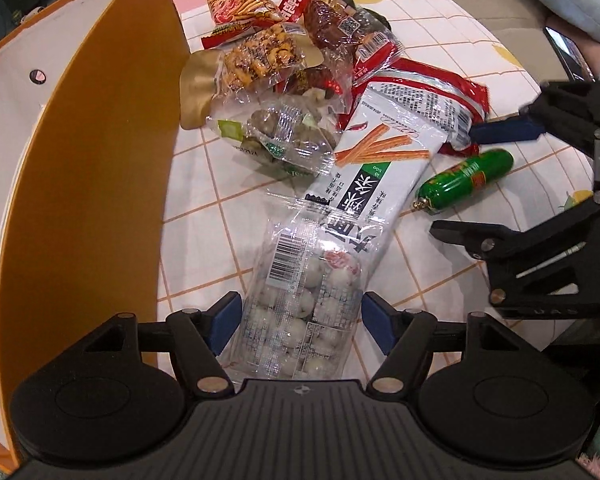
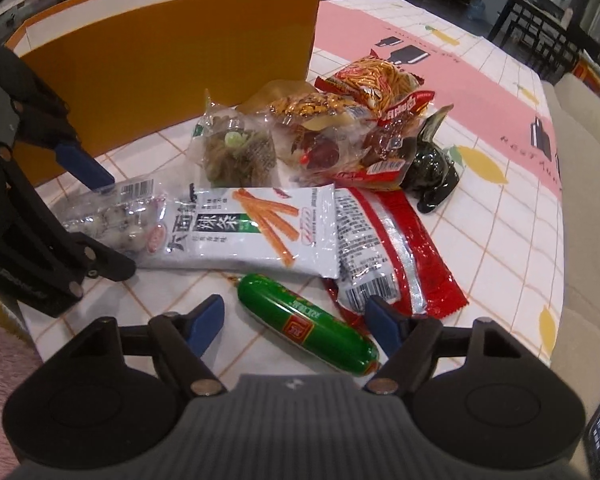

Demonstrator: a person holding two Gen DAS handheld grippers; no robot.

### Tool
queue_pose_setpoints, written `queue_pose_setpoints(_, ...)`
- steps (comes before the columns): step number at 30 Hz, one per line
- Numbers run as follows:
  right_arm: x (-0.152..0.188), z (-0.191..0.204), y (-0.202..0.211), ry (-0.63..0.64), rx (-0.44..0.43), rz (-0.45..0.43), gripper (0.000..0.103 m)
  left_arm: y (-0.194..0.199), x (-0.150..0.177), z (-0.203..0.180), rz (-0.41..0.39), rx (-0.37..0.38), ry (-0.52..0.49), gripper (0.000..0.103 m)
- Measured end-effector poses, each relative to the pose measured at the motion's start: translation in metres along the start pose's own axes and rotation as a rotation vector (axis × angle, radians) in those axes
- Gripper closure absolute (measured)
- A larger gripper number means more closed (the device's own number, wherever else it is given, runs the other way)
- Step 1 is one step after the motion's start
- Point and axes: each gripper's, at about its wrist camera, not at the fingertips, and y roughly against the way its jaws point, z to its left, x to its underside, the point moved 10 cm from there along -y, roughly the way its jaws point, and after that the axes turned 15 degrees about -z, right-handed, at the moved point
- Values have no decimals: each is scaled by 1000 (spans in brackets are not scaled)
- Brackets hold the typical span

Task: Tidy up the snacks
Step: 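Grasp the clear candy bag with the left tool while the right tool grasps the green sausage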

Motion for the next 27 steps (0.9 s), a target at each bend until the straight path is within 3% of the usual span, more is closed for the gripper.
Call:
queue_pose_setpoints(11, -6, 10, 10, -186, -68, -24, 62, -6, -1, 2, -16, -2, 25, 19)
queue_pose_setpoints(19, -9, 21, 9, -204, -129, -52, 63, -9, -3, 3, -30, 8, 39, 29)
queue_pose_setpoints(22, -6, 26, 19, -193, -146, -51, 62, -7, 0, 2, -18, 3, 36, 27)
queue_pose_setpoints(27, -2, 30, 44, -119, -105, -62, 56, -4, 6, 0, -6, 2, 25, 23)
